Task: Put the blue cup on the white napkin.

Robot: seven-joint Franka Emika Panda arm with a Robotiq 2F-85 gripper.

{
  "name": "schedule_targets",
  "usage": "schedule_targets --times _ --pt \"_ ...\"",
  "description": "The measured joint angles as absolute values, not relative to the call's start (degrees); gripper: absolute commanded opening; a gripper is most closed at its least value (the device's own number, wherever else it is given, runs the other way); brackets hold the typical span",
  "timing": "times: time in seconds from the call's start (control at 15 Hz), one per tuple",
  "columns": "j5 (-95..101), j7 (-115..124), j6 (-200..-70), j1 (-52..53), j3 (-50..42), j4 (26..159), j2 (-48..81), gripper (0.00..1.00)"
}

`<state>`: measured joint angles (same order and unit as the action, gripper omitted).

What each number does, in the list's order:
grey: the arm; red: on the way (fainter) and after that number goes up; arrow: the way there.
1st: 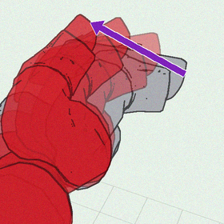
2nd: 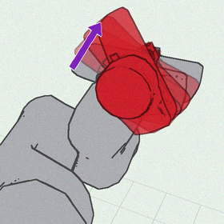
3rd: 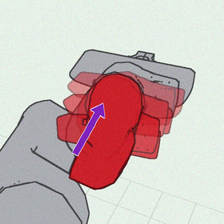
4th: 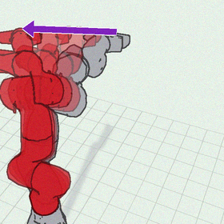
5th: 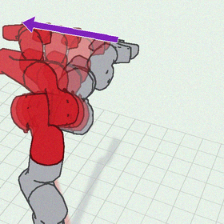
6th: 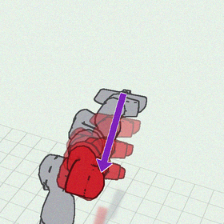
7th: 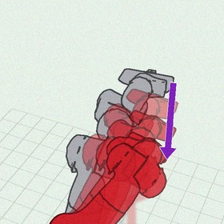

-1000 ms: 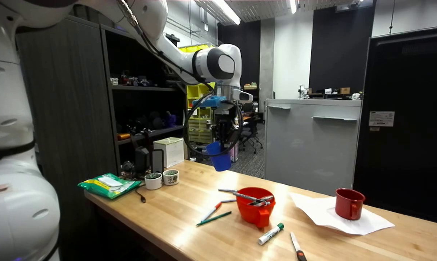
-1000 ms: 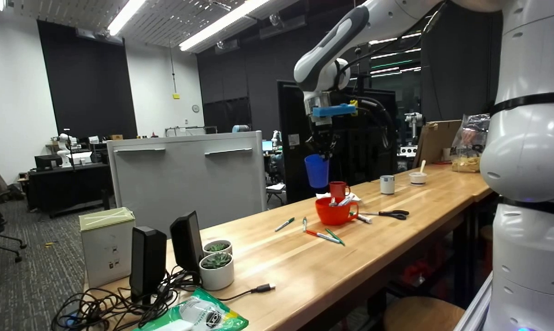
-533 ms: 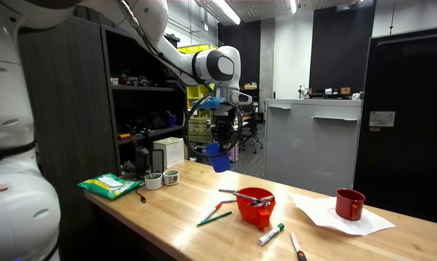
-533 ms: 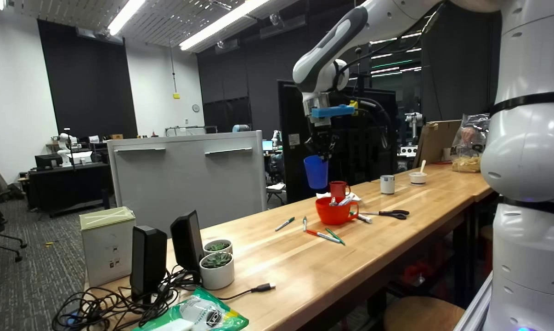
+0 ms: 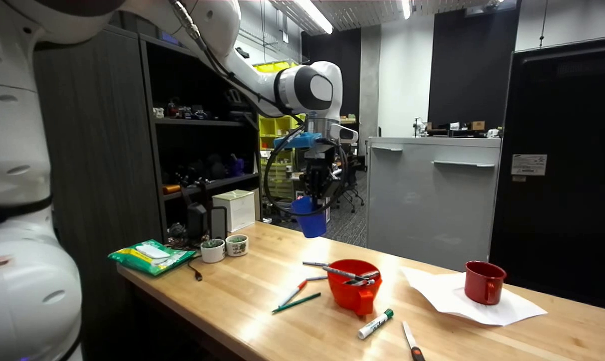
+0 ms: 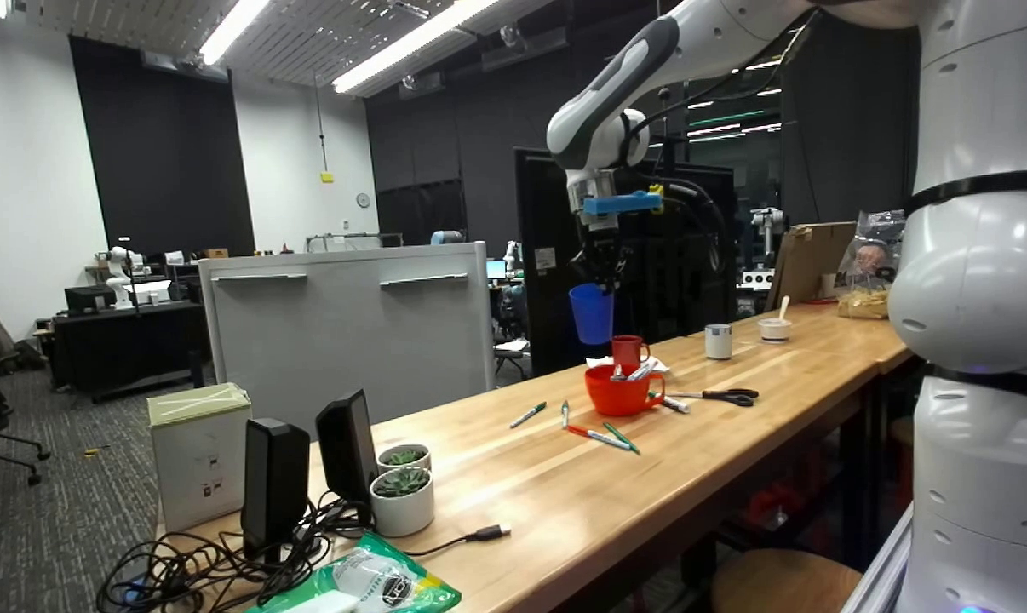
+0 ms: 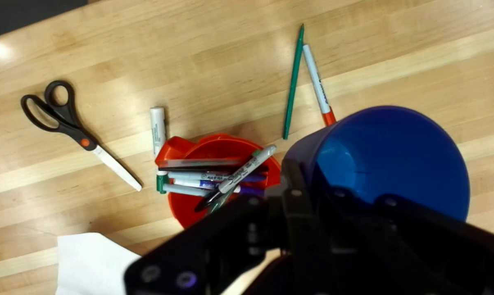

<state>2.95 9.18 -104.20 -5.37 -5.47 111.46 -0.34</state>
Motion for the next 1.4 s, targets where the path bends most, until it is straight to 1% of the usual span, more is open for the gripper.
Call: schedule_targets --times 0.2,0.4,0.47,0.67,1.4 --pt "2.9 7.7 -100.2 -6.6 -6.9 104.3 3.1 0.01" --pt "2.4 7.5 -96.5 -7.5 -7.7 94.5 8.6 0.01" --pt "2.2 7.5 -95.4 -7.7 -7.8 91.2 10.6 0.05" --pt "1.8 7.7 -93.2 -8.1 -8.0 83.4 15.9 0.05" --pt "1.8 7.7 -92.1 -8.1 -8.0 81.0 17.6 0.05"
